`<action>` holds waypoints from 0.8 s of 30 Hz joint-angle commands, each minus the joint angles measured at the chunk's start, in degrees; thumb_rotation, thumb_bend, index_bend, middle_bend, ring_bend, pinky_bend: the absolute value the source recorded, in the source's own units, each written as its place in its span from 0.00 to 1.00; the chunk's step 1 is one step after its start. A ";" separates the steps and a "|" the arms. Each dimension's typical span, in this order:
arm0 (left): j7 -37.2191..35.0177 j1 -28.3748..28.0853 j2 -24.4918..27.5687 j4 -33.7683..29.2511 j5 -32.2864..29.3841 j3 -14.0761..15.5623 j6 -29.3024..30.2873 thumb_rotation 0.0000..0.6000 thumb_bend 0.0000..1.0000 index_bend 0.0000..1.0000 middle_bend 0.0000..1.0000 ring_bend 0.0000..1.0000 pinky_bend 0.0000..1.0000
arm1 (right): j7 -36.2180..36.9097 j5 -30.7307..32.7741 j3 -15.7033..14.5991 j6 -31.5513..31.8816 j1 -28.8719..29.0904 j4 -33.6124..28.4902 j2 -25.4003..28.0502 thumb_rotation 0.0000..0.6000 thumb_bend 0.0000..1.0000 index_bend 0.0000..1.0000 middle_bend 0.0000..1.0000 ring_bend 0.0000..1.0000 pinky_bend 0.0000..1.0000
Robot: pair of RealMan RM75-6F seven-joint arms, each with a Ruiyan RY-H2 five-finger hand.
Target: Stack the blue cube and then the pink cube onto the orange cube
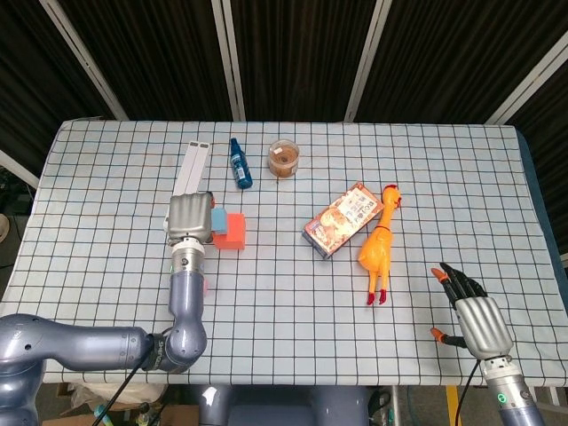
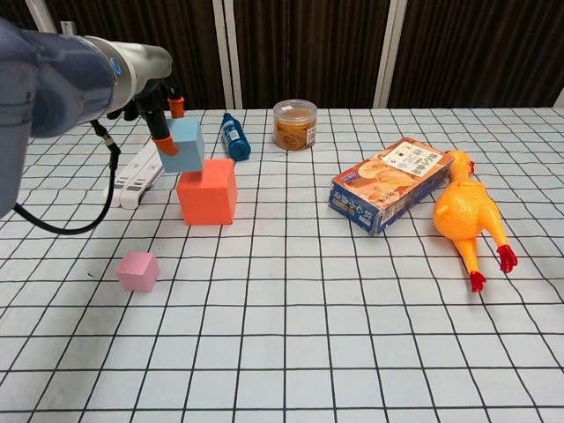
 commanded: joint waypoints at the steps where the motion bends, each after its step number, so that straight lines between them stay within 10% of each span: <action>1: -0.26 -0.21 -0.30 0.85 -0.17 0.35 -0.95 1.00 0.32 0.43 1.00 0.79 0.77 | 0.03 0.02 0.00 -0.01 -0.01 0.01 0.03 1.00 0.16 0.11 0.07 0.13 0.20; 24: -0.22 -1.87 -2.75 4.40 -0.13 0.99 -1.17 1.00 0.32 0.42 1.00 0.79 0.77 | -0.11 0.15 0.08 -0.03 0.00 0.20 -0.14 1.00 0.16 0.12 0.07 0.13 0.20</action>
